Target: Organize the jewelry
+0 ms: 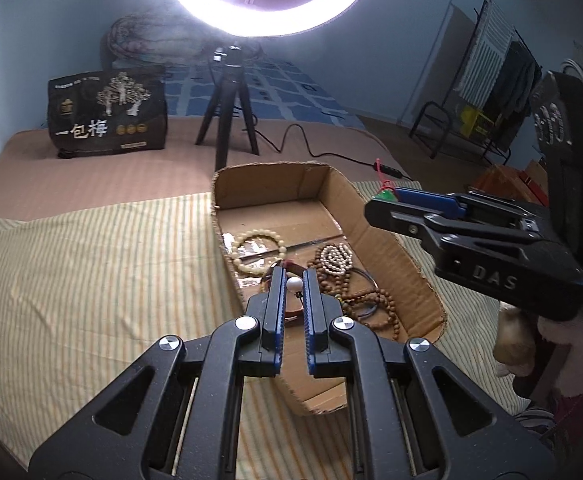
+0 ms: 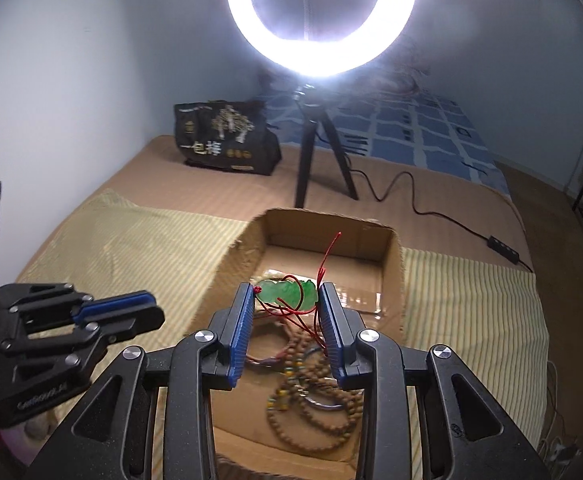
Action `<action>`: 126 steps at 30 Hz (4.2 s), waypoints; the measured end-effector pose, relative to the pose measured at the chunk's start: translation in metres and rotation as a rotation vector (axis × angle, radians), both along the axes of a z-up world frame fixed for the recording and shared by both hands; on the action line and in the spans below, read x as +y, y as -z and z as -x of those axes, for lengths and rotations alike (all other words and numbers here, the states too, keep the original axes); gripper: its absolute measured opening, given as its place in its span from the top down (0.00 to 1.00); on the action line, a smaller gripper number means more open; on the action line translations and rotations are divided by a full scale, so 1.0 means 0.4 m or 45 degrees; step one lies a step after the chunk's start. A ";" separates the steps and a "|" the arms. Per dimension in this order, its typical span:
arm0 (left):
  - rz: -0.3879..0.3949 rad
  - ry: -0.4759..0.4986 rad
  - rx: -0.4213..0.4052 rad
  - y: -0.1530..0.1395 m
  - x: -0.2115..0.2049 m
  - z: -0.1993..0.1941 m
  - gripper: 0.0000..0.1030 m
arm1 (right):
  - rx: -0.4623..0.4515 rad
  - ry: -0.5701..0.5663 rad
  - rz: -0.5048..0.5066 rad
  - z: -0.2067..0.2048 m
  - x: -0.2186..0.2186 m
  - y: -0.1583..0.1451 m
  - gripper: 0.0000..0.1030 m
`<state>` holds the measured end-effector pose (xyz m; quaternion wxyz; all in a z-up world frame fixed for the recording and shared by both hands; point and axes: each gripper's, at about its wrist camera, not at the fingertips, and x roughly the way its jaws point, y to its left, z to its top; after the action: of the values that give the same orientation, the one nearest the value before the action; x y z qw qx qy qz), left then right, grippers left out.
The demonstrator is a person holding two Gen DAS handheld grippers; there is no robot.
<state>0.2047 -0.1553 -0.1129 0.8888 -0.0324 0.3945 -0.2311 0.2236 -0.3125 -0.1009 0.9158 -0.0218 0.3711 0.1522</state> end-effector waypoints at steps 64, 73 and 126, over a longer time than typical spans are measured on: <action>-0.097 -0.020 -0.049 0.007 -0.053 0.030 0.39 | 0.090 0.197 0.009 -0.062 -0.056 0.042 0.23; -0.101 -0.033 -0.099 -0.043 -0.039 0.077 0.38 | 0.046 0.232 0.041 -0.008 -0.047 -0.011 0.23; -0.155 -0.146 -0.300 -0.228 0.050 0.283 0.01 | -0.209 0.349 0.142 0.270 -0.011 -0.171 0.21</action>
<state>0.0915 -0.1351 -0.0217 0.9410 0.0265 0.2982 -0.1577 0.1154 -0.3168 -0.0326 0.9525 -0.0339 0.3026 0.0030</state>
